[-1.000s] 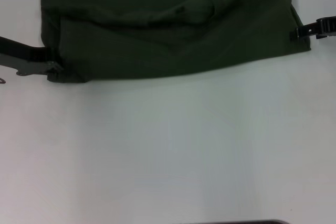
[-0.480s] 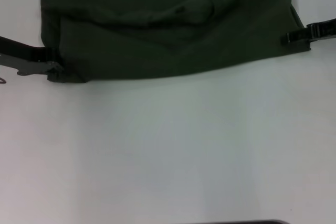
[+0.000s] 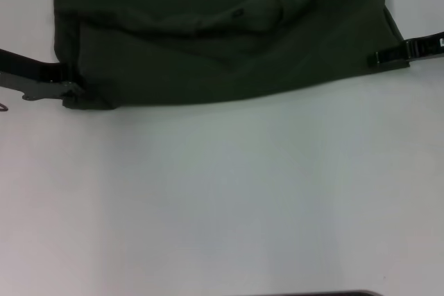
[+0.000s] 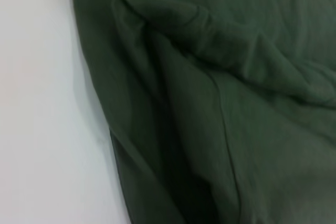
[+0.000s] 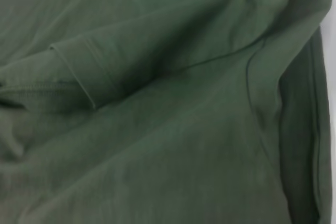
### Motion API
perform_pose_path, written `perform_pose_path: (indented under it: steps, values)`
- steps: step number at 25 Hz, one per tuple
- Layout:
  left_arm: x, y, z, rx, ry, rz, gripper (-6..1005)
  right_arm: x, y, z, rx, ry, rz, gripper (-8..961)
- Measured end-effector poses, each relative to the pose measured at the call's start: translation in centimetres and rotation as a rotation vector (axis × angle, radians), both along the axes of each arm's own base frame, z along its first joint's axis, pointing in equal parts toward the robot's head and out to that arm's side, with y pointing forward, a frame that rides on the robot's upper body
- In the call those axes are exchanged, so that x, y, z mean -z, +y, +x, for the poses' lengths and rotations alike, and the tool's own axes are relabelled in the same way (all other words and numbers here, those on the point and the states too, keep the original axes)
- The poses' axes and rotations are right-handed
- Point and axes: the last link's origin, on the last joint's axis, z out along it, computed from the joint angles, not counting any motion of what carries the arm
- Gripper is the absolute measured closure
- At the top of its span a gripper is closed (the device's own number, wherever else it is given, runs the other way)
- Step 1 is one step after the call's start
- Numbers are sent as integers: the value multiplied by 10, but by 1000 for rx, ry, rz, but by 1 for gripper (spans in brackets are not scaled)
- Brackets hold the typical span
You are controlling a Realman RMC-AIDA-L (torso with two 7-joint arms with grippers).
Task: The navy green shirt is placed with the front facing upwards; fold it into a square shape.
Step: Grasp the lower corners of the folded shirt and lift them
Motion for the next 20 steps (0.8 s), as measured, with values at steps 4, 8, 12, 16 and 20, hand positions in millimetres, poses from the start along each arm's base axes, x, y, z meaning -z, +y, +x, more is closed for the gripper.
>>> perform_pose_path:
  steps: [4,8,12,16,20]
  values:
    - [0,0,0,0,-1,-1,958,3,1,-1,-6,-1,-1,41]
    - [0,0,0,1,-2,-1,958,5,1,-3,-7,13,-8,42]
    - [0,0,0,2,-1,-1,958,9,0,-6,-12,26,-18,43]
    - [0,0,0,3,1,-2,958,12,-1,-11,-21,39,-36,44]
    - [0,0,0,3,0,-3,957,11,1,-13,-26,40,-34,46]
